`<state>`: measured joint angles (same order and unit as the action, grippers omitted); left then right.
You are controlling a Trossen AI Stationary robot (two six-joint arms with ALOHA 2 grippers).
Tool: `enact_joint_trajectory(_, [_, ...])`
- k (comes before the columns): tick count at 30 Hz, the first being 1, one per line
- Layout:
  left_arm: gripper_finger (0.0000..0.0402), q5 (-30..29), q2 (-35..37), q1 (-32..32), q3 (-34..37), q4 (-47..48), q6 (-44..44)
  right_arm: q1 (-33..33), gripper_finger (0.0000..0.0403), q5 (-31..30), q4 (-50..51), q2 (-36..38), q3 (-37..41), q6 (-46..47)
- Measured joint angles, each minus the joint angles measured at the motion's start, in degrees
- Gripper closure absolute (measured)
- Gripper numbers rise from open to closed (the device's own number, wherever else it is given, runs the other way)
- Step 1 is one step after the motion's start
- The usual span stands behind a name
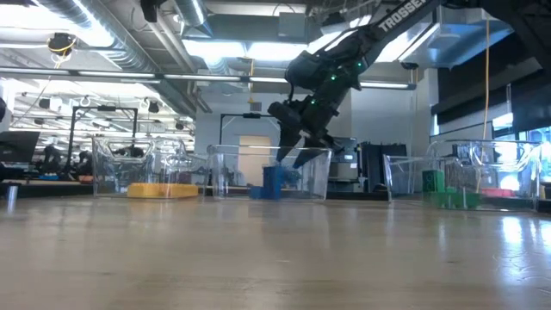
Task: Sort & place blocks by color
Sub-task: Return to Home Position
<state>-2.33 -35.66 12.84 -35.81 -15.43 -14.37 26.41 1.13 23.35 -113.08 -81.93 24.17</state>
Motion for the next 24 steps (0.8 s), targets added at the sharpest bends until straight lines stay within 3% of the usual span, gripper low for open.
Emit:
enact_joint_trajectory(5, [0.0205, 0.0, 0.0, 0.0, 0.0, 0.0, 0.0, 0.0, 0.0083, 0.3, 1.6, 0.9, -0.4, 1.0])
enact_joint_trajectory(14, [0.0205, 2.7, 0.0, 0.0, 0.0, 1.7, -0.5, -1.9, 0.0082, 5.4, 4.3, 12.0, -1.4, -9.4])
enact_joint_trajectory(19, [0.0205, 4.6, 0.7, 0.0, 0.0, 2.1, -0.6, -5.8, 0.0087, 6.2, 5.7, 23.5, 6.5, -11.9])
enact_joint_trajectory(24, [0.0205, 4.9, 0.6, 0.0, 0.0, 2.2, -0.5, -11.4, 0.0087, 6.1, -6.4, 36.6, 19.2, -5.4])
